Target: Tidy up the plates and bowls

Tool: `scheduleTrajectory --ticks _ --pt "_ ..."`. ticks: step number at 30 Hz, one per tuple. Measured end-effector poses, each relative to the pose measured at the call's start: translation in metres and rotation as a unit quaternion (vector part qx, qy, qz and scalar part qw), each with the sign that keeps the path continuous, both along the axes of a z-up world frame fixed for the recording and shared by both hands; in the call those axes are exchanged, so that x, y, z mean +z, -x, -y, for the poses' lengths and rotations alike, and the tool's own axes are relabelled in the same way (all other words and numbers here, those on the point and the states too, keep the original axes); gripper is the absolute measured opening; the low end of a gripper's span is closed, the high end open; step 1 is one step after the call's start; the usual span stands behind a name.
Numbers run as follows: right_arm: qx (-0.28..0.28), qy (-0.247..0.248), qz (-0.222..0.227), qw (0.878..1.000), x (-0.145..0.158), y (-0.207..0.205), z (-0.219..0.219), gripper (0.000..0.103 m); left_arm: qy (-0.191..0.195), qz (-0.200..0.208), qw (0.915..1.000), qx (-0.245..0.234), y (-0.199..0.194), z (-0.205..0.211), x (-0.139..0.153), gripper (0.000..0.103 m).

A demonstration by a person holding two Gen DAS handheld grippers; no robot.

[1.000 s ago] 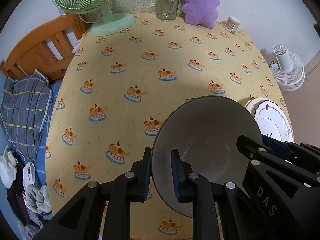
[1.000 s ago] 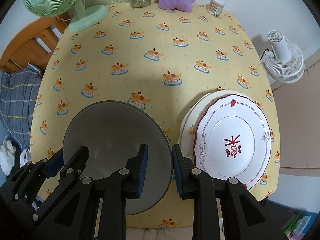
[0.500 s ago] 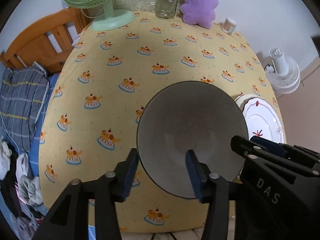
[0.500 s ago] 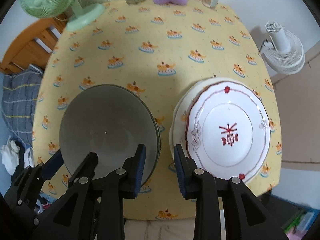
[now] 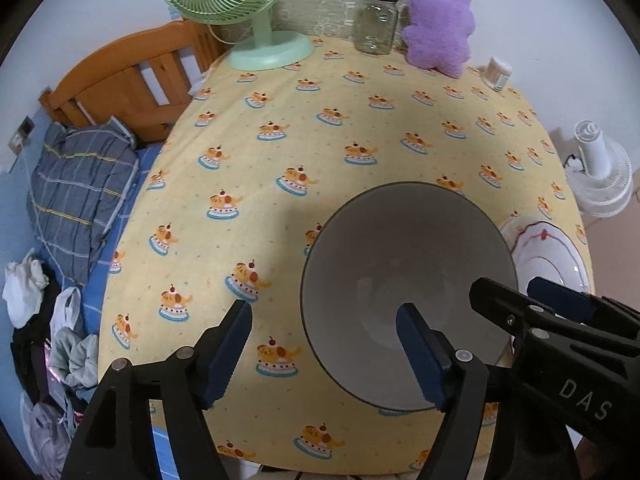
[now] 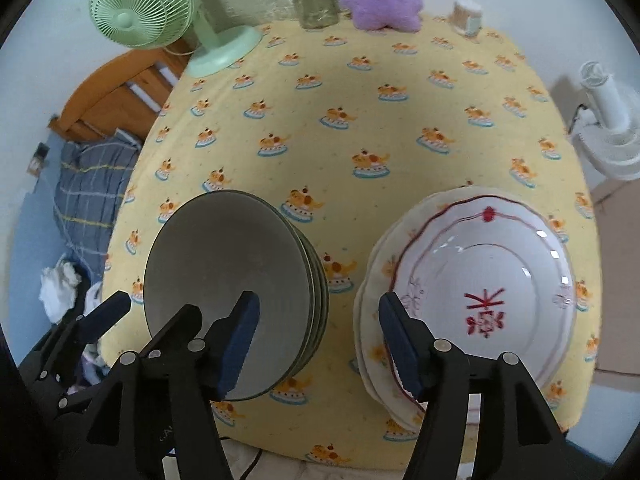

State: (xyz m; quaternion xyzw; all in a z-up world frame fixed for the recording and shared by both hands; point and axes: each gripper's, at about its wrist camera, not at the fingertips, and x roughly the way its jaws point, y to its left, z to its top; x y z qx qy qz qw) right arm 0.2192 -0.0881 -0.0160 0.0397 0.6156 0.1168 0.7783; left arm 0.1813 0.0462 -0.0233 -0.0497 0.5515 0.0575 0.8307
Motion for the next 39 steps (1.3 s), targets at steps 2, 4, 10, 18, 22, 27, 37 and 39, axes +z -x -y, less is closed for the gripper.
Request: scheduleTrajectory --ticks 2,4,10,18,22,27,37,39 --pt "0.002 -0.018 -0.001 1.000 -0.005 -0.002 0.003 0.066 -0.004 0.006 0.9999 0.008 0.000 0.000 -0.002 0.077" --pt "0.002 -0.032 -0.005 0.999 -0.012 -0.004 0.006 0.066 -0.007 0.006 0.9999 0.013 -0.002 0.002 -0.006 0.077" --pt "0.000 -0.092 -0.015 0.996 -0.026 -0.011 0.019 0.066 -0.012 0.008 0.9997 0.017 -0.009 0.006 -0.019 0.077" --pt "0.024 -0.053 -0.021 0.998 -0.032 -0.017 0.015 0.066 0.001 0.009 1.0000 0.002 -0.013 0.015 -0.032 0.076" --pt "0.023 -0.055 -0.027 0.998 -0.037 -0.017 0.014 0.066 0.002 0.001 1.0000 -0.005 -0.016 0.015 -0.038 0.074" --pt "0.022 -0.046 -0.028 0.998 -0.044 -0.018 0.004 0.065 0.016 -0.010 0.9997 -0.013 -0.019 0.008 -0.043 0.074" --pt "-0.013 -0.047 -0.069 0.996 -0.060 -0.019 -0.010 0.044 0.048 -0.021 0.9965 -0.065 -0.022 0.000 -0.047 0.072" --pt "-0.023 -0.041 -0.068 0.997 -0.058 -0.018 -0.012 0.044 0.063 -0.024 0.9947 -0.078 -0.024 -0.003 -0.049 0.072"
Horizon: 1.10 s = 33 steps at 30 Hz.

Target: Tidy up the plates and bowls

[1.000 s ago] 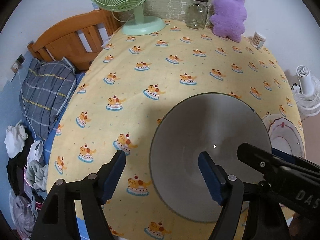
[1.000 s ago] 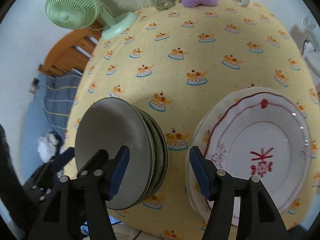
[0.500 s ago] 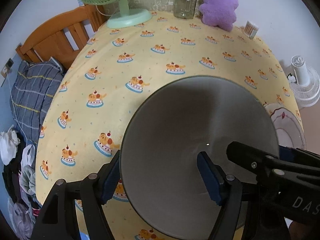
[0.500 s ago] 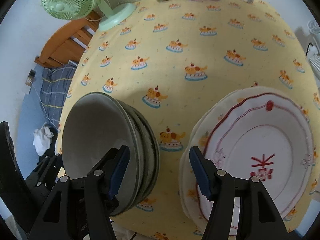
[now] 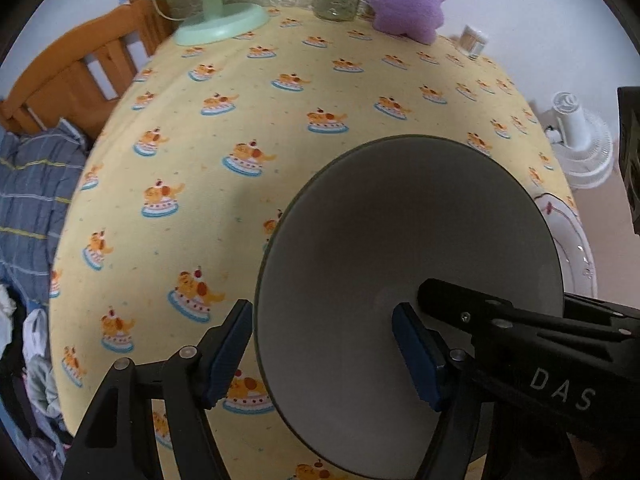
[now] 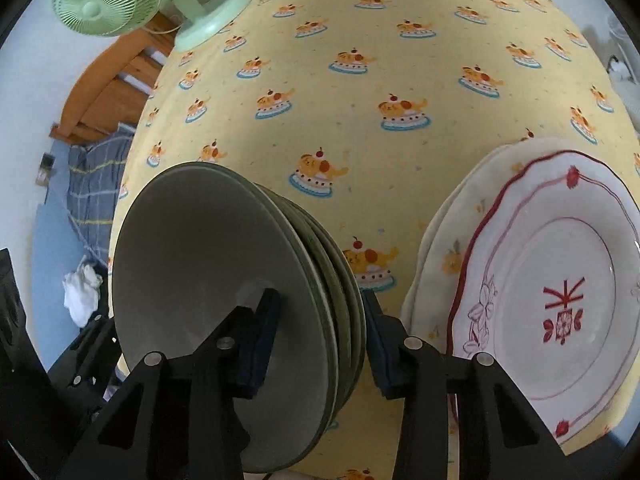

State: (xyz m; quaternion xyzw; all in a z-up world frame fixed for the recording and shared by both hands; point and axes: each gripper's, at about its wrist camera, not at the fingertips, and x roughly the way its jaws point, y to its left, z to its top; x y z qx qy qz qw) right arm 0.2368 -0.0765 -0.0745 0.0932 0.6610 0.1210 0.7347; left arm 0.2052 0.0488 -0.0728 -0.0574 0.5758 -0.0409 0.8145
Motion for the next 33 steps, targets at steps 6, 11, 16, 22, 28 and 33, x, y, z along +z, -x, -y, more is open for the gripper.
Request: scheduleTrajectory --ticks 6,11,16,22,28,33 --pt "-0.029 0.007 0.006 1.000 0.001 0.005 -0.002 0.044 0.026 0.004 0.9991 -0.033 -0.003 -0.003 -0.003 0.073" --pt "-0.034 0.006 0.026 0.999 0.002 0.009 0.000 0.044 0.056 -0.001 0.9966 -0.060 -0.008 -0.004 -0.006 0.074" --pt "-0.030 0.014 0.037 0.999 0.003 0.008 -0.002 0.044 0.081 -0.009 0.9943 -0.069 -0.009 -0.006 -0.009 0.076" --pt "-0.028 0.023 0.043 0.998 0.004 0.007 -0.006 0.044 0.098 -0.017 0.9925 -0.071 -0.007 -0.004 -0.006 0.062" --pt "-0.017 0.024 0.039 0.999 0.005 0.007 -0.010 0.046 0.098 -0.027 0.9931 -0.058 -0.005 -0.003 -0.007 0.062" --pt "-0.008 0.027 0.037 0.999 0.008 0.009 -0.013 0.046 0.108 -0.041 0.9921 -0.050 0.000 -0.006 -0.007 0.061"
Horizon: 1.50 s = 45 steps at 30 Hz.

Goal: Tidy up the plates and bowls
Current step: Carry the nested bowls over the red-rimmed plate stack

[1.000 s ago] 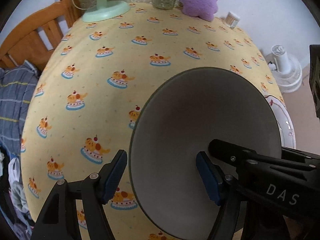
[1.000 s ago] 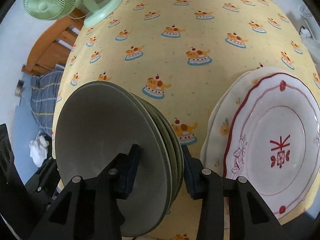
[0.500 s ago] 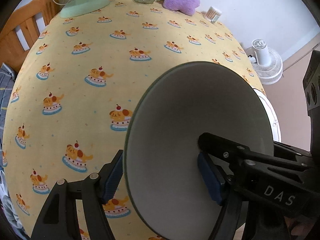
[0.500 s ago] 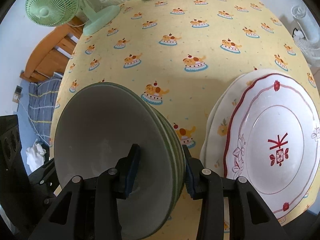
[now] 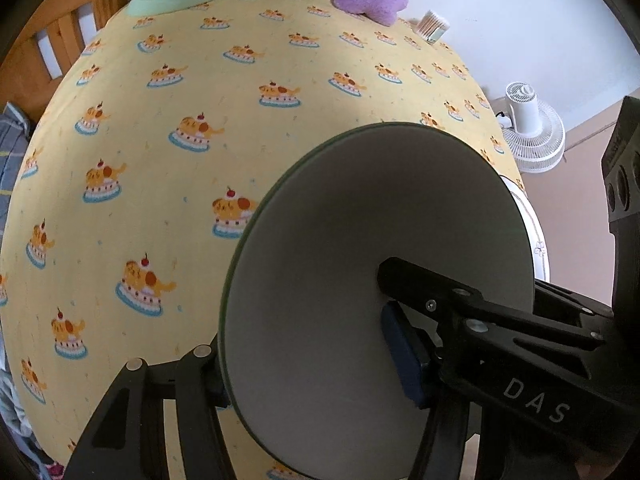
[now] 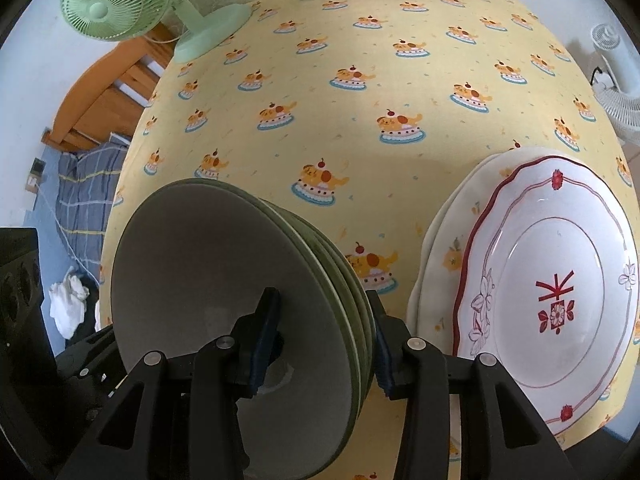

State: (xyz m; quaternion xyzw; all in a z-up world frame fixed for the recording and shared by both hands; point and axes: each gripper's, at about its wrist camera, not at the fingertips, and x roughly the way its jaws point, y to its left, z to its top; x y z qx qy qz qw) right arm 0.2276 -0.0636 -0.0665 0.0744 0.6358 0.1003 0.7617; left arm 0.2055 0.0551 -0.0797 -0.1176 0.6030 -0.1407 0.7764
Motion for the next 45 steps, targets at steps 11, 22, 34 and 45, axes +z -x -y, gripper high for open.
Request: scheduleTrajectory --ticks 11,22,34,45 --pt "-0.022 0.000 -0.004 1.000 0.015 0.019 -0.002 0.046 -0.003 0.010 0.9996 -0.027 0.015 -0.002 0.017 0.061" --pt "-0.071 0.005 0.020 0.997 0.049 0.047 -0.003 0.046 -0.007 0.036 0.9962 -0.079 0.025 0.001 0.043 0.061" --pt "-0.047 -0.018 0.043 0.998 0.062 0.047 0.023 0.047 -0.029 0.061 0.9965 -0.050 0.027 0.027 0.056 0.061" --pt "-0.014 -0.021 0.057 0.998 0.083 0.038 0.076 0.046 -0.027 0.076 0.9967 -0.013 0.025 0.078 0.072 0.060"
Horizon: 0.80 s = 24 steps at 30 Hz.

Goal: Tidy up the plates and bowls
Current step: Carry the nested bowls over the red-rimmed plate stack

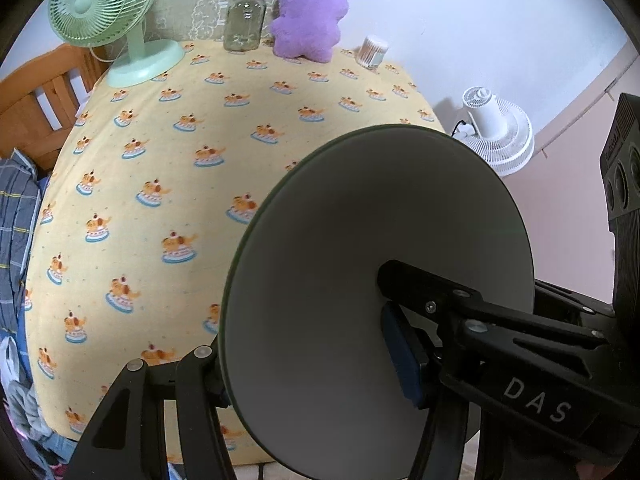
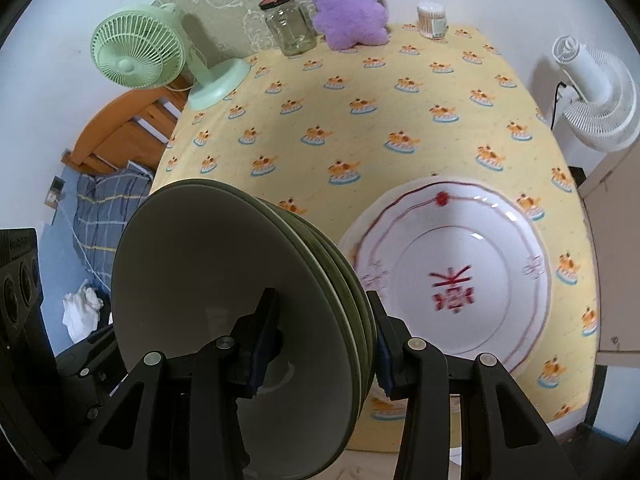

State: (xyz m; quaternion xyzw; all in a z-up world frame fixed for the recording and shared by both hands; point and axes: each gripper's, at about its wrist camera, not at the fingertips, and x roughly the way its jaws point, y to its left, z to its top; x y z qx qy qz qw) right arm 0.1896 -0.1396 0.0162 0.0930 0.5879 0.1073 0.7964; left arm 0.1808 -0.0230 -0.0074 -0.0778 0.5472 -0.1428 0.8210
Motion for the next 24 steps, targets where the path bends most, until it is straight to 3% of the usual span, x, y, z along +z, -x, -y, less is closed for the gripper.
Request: scheduleTrajectory --ticks 11,24 --pt "0.013 0.003 0.001 1.000 0.002 -0.010 0.050 0.046 0.009 0.002 0.9997 0.022 -0.005 0.047 -0.001 0.060" --pt "0.016 0.012 -0.031 0.999 -0.023 -0.023 0.099 0.046 0.019 -0.030 0.9989 0.030 -0.018 0.094 -0.023 0.060"
